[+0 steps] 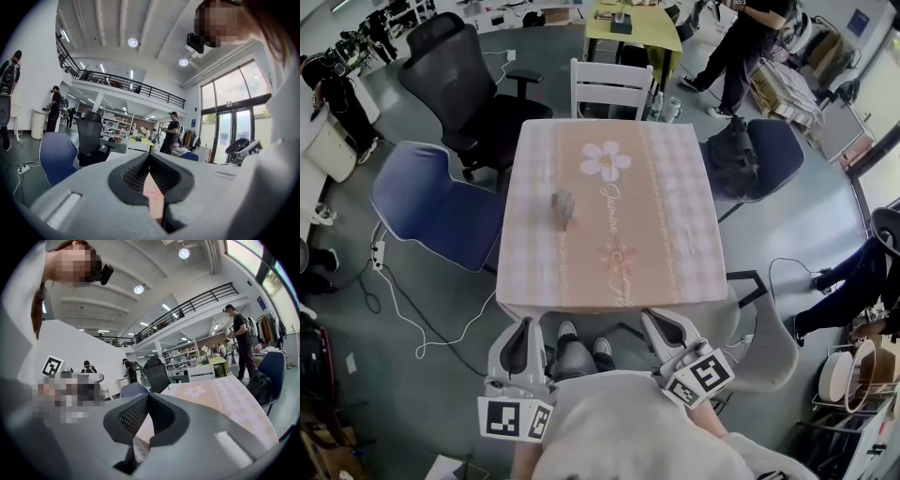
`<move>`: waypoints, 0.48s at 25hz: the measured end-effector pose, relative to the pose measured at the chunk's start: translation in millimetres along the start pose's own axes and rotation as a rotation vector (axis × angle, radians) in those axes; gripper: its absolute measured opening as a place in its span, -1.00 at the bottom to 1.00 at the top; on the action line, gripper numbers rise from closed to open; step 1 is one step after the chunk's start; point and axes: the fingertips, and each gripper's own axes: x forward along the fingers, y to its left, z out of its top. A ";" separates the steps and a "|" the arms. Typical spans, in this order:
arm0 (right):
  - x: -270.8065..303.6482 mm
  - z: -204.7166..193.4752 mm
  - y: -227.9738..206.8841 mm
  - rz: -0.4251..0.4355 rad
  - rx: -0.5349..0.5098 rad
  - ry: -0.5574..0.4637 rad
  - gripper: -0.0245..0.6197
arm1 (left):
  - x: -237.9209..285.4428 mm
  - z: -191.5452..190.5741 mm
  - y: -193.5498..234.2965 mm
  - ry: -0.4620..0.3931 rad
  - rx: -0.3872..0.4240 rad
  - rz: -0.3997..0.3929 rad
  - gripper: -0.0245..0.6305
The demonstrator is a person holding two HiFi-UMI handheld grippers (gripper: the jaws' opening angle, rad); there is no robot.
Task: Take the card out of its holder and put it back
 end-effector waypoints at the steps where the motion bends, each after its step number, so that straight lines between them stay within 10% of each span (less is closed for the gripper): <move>1: 5.5 1.3 2.4 -0.003 0.001 0.003 -0.93 | 1.9 1.6 5.5 0.001 -0.005 -0.002 -0.93; 12: 80.4 13.8 35.3 0.015 0.024 0.021 -0.93 | 30.1 10.0 61.2 0.052 -0.040 -0.047 -0.93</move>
